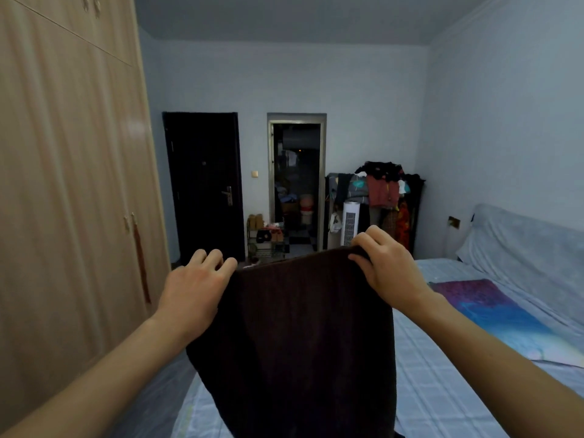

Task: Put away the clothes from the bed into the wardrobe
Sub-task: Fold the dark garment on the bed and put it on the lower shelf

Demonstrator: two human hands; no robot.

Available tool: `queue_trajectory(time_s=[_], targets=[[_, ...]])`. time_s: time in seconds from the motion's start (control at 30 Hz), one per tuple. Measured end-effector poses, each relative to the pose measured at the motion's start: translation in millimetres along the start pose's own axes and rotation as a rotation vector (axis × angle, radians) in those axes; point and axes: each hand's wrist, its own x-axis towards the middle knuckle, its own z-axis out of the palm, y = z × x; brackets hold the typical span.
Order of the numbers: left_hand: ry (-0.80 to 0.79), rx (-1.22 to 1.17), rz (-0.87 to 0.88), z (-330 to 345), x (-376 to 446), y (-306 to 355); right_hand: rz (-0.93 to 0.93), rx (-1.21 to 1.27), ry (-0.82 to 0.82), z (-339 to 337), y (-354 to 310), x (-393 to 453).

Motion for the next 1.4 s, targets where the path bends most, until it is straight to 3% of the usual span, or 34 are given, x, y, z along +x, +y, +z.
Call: queue_trajectory(time_s=[0.17, 0.5, 0.63, 0.83, 1.1, 1.4], targets=[[-0.018, -0.093, -0.037, 24.8, -16.4, 4.1, 0.031, 0.029, -0.090, 8.2, 6.5, -13.1], [-0.115, -0.388, -0.072, 65.8, -29.5, 11.4, 0.111, 0.104, -0.566, 42.7, 16.6, -80.0], [-0.088, -0.411, -0.082, 64.6, -32.3, 10.3, 0.103, 0.101, -0.411, 49.6, 14.5, -86.4], [0.095, -0.314, -0.096, 42.2, 5.2, -2.4, 0.172, 0.096, -0.087, 36.6, 11.7, -32.5], [0.368, -0.231, -0.057, -41.9, 97.4, -42.5, 0.141, 0.073, 0.264, -16.5, 23.4, 82.4], [0.670, -0.155, -0.045, -133.3, 164.7, -81.6, 0.008, 0.060, 0.532, -86.5, 18.2, 170.5]])
